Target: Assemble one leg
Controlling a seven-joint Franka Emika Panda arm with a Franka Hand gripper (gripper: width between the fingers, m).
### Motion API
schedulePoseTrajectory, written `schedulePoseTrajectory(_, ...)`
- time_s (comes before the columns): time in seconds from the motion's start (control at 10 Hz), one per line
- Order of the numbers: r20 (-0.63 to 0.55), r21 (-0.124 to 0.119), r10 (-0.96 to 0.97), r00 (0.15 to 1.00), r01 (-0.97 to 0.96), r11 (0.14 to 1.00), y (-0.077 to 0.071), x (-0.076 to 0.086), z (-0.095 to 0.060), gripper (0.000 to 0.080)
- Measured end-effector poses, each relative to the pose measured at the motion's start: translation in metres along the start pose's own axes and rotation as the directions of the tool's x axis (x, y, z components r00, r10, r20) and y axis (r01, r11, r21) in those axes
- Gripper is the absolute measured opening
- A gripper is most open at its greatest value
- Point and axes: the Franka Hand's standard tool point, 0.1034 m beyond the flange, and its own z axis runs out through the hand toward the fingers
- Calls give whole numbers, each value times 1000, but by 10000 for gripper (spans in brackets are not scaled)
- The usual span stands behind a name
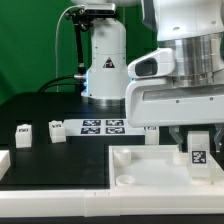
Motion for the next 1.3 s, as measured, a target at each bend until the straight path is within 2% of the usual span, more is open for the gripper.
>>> schedulePoseTrajectory(0.1, 3, 22, 171, 985, -171, 985, 2, 2, 0, 288)
schedulePoseTrajectory(0.2, 11, 26, 360, 933, -360, 933, 1, 1, 0, 288)
schedulePoseTrajectory(0.4, 16, 23, 577, 817, -577, 816, 1, 1, 1, 288)
schedulePoseTrajectory(0.6, 21, 16, 770, 638, -770, 637, 2, 2, 1, 290)
schedulePoseTrajectory(0.7, 22, 15, 812, 583, -812, 583, 1, 2, 1, 290)
schedulePoseTrajectory(0.9, 33, 9, 931, 362, -932, 362, 0, 1, 2, 290)
schedulePoseTrajectory(1.0, 36, 6, 960, 279, -960, 279, -1, 1, 2, 290)
schedulePoseTrajectory(1.2, 44, 4, 977, 210, -978, 210, -1, 1, 2, 290)
schedulePoseTrajectory(1.3, 44, 6, 967, 251, -968, 251, -1, 1, 2, 390)
